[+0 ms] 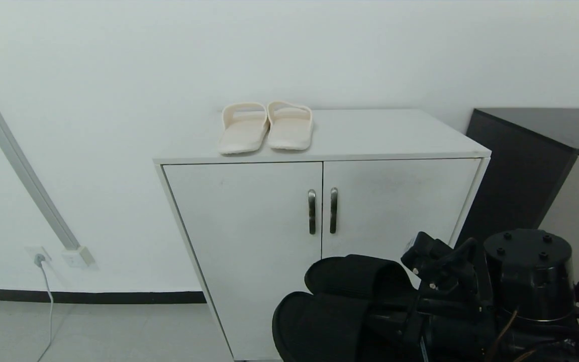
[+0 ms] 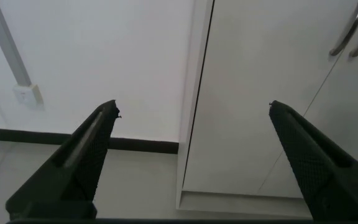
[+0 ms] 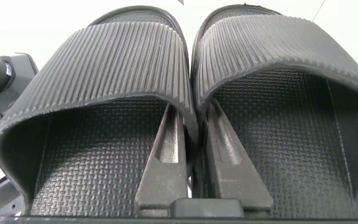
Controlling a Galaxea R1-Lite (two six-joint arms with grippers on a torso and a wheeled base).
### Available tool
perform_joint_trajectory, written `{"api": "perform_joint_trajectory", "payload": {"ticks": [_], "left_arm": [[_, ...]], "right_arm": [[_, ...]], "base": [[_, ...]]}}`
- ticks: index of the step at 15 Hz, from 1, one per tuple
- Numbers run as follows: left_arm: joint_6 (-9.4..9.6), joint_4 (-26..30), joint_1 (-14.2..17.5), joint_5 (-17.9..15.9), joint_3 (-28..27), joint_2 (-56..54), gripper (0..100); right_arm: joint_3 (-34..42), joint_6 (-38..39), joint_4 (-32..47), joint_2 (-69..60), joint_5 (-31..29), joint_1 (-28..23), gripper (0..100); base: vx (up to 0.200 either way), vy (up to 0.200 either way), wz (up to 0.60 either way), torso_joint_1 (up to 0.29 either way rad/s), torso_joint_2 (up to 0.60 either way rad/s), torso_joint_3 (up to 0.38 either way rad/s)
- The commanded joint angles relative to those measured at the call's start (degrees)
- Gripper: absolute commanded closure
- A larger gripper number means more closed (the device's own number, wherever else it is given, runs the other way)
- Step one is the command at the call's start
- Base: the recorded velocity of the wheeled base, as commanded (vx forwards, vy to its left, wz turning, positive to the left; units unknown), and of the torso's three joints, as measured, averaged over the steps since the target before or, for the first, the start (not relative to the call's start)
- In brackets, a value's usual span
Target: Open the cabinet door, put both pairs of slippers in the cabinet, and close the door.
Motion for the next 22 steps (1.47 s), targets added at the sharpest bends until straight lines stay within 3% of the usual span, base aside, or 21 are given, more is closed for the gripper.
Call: {"api": "perform_joint_trajectory", "payload": {"ticks": [1,10,16,18,19,20,21,22], "left_arm": [[-0.02,0.0,0.0,0.0,0.0,0.0,0],[0.42,0.0,0.0,-1.4,-0.1,0.0,0],[0.6,0.2,0.0,-1.5,-0.1,0.1,0],[3.15,0.0,0.1,-1.3,-0.5,0.6,0],[3.32,0.2,0.4,-0.5,-3.5,2.4,0],[0.25,0.4,0.3,1.8,-10.8,8.3,0],[-1.95,0.7,0.0,1.7,-15.4,13.2,0],[-0.89,0.7,-0.3,-0.7,-17.3,18.7,0]], "right_arm": [[0.1,0.0,0.0,0.2,0.1,0.0,100],[0.3,0.0,0.0,0.2,-0.1,-0.1,100],[0.9,-0.3,0.0,-0.2,-0.2,0.0,100],[1.4,-0.8,-0.3,-0.7,-0.2,0.0,100],[1.5,-0.8,-0.7,-0.8,-0.3,0.0,100],[1.6,-0.9,-1.1,-0.8,-0.3,0.0,100],[1.6,-0.9,-1.2,-0.8,-0.3,0.0,100],[1.6,-0.9,-1.3,-0.8,-0.3,0.0,100]], "base": [[0.0,0.0,0.0,-0.124,0.46,0.339],[0.0,0.0,0.0,-0.074,0.44,0.358],[0.0,0.0,0.0,0.001,0.02,0.01],[0.0,0.0,0.0,0.0,0.0,0.0],[0.0,0.0,0.0,0.0,0.0,0.0],[0.0,0.0,0.0,0.0,0.0,0.0],[0.0,0.0,0.0,0.0,0.0,0.0],[0.0,0.0,0.0,0.0,0.0,0.0]]}}
